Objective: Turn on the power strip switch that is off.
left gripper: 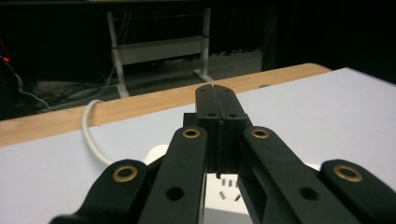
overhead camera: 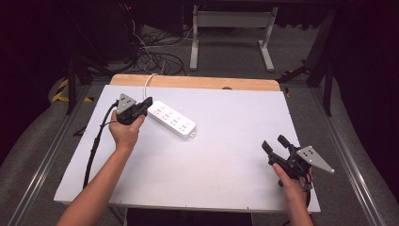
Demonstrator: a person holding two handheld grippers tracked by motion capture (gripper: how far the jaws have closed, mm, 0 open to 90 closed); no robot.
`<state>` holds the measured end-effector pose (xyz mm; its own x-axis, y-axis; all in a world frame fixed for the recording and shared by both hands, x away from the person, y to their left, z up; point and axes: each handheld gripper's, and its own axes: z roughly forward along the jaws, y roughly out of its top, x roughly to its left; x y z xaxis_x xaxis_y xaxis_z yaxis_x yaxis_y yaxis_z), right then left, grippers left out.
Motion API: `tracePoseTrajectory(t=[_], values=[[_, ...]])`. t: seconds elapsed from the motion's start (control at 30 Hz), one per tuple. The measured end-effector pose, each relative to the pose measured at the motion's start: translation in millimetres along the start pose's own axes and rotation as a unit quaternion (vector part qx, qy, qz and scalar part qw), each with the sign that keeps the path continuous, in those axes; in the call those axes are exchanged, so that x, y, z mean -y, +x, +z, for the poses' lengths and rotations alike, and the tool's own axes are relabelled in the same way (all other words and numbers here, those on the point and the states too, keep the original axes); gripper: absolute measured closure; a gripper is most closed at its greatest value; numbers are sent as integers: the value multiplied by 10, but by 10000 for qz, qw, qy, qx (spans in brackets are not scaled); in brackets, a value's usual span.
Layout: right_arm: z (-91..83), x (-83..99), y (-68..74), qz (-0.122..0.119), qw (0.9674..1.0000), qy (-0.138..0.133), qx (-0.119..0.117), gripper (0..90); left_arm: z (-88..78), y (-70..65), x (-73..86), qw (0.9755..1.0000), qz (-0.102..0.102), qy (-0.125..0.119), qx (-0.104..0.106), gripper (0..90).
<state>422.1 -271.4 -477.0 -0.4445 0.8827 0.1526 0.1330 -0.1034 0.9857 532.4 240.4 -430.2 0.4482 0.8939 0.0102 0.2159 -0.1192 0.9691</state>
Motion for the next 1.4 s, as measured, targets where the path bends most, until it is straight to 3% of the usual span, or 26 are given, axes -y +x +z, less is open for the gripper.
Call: tracePoseTrajectory(t=[0.2, 0.3, 0.57, 0.6, 0.73, 0.9, 0.93, 0.97, 1.0, 1.07, 1.4], values=[[-1, 7, 2, -32, 10000, 46, -75, 289, -73, 56, 47, 9997, 53, 3, -226, 900], [9, 11, -7, -39, 10000, 38, -77, 289, -104, 46, 50, 9995, 159, -11, -258, 900], [20, 8, 8, -16, 10000, 34, -76, 289, -125, 29, 71, 9994, 140, -103, -307, 888], [21, 8, 8, -23, 10000, 33, -74, 289, -123, 29, 76, 9993, 148, -126, -331, 823], [21, 9, 13, -18, 10000, 46, -70, 289, -113, 18, 89, 9989, 214, -198, -377, 774], [16, 6, 15, -29, 10000, 31, -80, 289, -72, -8, 88, 9971, 208, -431, -592, 498], [15, 5, 14, -24, 10000, 22, -70, 288, -20, -22, 93, 9954, 99, -534, -785, 389], [15, 5, 14, -24, 10000, 22, -70, 288, -20, -22, 93, 9954, 99, -534, -785, 305], [8, 2, 9, -14, 10000, 16, -65, 288, 19, -37, 110, 9921, 83, -472, -1159, 222], [8, 2, 8, -13, 10000, 14, -68, 288, 44, -42, 131, 9908, 66, -383, -1298, 96], [0, -5, 12, -61, 10000, 10, -46, 288, 12, -59, 109, 9900, 141, -507, -1310, 63]])
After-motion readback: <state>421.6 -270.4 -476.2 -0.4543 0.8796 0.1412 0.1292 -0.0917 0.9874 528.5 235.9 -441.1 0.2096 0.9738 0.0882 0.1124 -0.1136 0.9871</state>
